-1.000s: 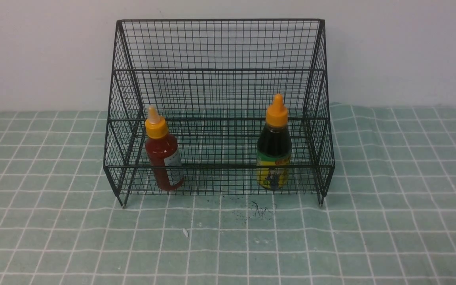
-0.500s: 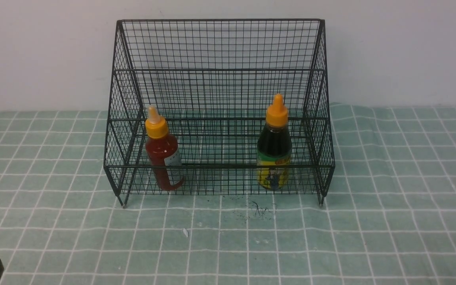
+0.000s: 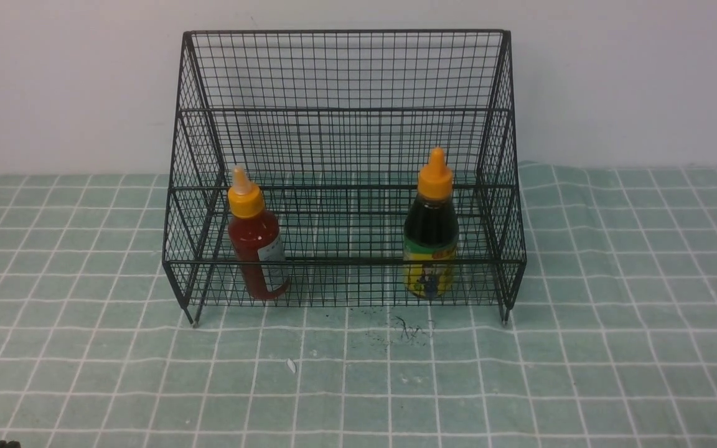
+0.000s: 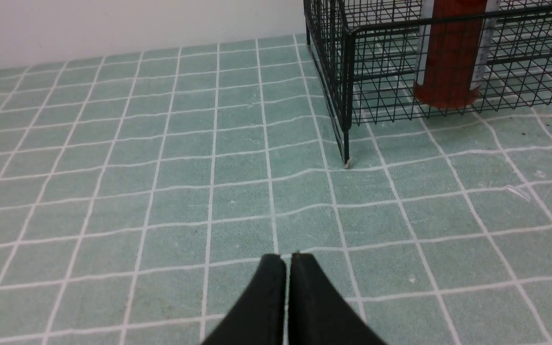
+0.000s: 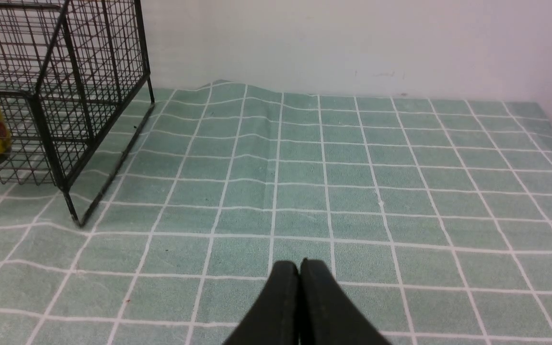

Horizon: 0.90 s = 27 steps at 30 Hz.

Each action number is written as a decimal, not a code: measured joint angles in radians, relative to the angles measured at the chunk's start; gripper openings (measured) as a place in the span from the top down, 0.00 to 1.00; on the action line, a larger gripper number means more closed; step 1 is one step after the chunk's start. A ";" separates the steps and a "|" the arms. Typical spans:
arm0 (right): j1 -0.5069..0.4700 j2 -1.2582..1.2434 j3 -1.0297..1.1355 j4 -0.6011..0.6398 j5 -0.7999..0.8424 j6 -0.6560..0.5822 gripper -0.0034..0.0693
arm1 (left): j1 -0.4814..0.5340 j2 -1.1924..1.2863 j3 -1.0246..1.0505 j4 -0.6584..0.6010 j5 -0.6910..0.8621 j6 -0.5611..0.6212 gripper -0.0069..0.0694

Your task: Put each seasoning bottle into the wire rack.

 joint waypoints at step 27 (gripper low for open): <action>0.000 0.000 0.000 0.000 0.000 0.000 0.97 | 0.052 0.000 0.000 0.000 0.000 0.001 0.92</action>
